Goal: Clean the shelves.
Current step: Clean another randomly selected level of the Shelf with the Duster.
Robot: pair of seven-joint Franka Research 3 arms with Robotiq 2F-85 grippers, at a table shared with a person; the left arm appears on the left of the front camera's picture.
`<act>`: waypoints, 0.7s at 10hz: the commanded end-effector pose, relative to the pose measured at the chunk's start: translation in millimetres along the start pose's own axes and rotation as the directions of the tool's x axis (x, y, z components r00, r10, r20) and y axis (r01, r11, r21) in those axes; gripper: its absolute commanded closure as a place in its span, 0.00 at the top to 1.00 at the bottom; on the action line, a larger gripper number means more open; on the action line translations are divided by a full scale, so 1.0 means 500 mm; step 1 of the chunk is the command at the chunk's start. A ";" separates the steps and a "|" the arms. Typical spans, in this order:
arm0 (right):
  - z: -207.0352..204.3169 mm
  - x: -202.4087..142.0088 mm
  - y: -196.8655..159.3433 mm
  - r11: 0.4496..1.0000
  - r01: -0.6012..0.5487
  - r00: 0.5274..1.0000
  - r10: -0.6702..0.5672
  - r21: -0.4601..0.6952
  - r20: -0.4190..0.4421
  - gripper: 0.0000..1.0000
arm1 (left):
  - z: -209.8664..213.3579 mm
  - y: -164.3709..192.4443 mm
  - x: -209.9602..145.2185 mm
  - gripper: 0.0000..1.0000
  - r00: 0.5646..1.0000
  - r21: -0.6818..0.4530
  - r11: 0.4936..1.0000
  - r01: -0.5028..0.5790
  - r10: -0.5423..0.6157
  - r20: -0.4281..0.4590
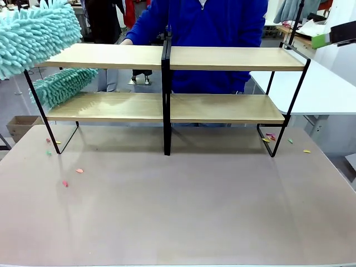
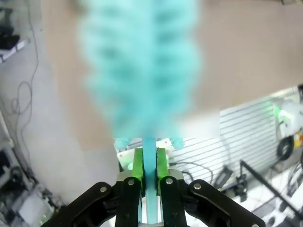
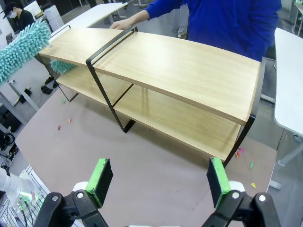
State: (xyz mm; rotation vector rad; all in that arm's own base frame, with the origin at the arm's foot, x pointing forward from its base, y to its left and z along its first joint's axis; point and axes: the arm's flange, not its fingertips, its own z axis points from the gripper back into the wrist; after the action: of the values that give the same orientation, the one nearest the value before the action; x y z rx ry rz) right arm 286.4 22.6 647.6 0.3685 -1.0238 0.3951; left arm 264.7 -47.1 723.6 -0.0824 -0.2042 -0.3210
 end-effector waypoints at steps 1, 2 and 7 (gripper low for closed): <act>0.001 0.000 -0.001 1.000 0.003 1.000 -0.003 0.003 0.002 1.00 | 0.005 0.055 -0.034 0.12 0.985 -0.077 0.982 0.174 -0.174 -0.003; 0.001 0.000 -0.001 1.000 0.003 1.000 -0.003 0.003 0.002 1.00 | 0.024 0.097 -0.061 0.12 0.968 -0.105 0.963 0.249 -0.249 0.012; 0.001 0.000 -0.001 1.000 0.003 1.000 -0.003 0.003 0.002 1.00 | 0.123 0.374 -0.223 0.12 0.710 -0.101 0.721 0.685 -0.631 0.313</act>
State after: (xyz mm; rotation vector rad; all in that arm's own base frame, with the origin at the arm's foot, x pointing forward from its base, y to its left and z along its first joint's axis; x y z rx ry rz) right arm 286.5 22.5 647.5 0.3685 -1.0235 0.3949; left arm 213.1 152.6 744.7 -0.2223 -0.4263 -1.0040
